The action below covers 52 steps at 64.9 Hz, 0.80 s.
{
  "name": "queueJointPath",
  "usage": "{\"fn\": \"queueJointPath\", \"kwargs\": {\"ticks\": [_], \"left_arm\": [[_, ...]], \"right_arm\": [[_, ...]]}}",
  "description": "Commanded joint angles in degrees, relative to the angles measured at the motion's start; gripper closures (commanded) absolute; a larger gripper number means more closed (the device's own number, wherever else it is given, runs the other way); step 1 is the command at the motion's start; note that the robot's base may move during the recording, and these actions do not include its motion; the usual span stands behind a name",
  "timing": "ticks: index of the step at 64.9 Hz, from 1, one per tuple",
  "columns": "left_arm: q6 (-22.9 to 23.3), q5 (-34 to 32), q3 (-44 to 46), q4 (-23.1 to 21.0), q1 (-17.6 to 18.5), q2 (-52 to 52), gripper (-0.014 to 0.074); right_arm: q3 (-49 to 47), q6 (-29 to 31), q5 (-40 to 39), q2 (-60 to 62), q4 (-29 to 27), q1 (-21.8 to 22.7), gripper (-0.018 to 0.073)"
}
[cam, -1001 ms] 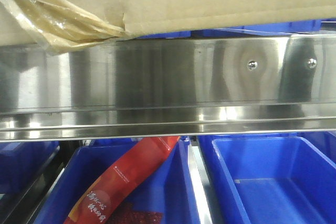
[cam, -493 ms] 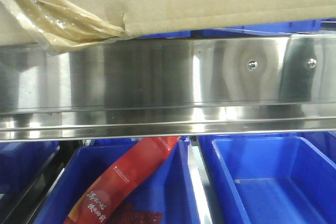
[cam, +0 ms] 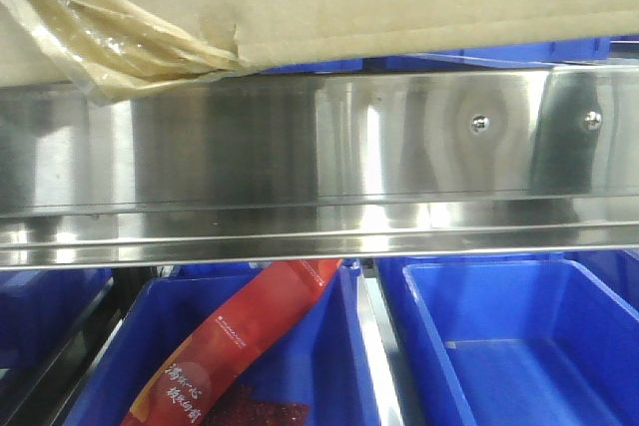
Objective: Grab carton from right shelf to conveyor
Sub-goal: 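Lift the carton off the shelf with both grippers, then hold the carton with both grippers while the base turns away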
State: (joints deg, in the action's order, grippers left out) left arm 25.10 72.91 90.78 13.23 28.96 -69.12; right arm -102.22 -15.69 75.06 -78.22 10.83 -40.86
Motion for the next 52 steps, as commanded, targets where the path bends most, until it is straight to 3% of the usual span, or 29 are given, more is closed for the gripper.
{"fn": "queueJointPath", "kwargs": {"ticks": [1, 52], "left_arm": [[-2.0, -4.0, 0.3, -5.0, 1.0, 0.8, 0.0613], [-2.0, -4.0, 0.3, -5.0, 1.0, 0.8, 0.0613]], "right_arm": [[-0.3, 1.6, -5.1, 0.5, -2.4, -0.5, 0.0627], [-0.3, 1.6, -5.1, 0.5, -2.4, -0.5, 0.0627]]}}
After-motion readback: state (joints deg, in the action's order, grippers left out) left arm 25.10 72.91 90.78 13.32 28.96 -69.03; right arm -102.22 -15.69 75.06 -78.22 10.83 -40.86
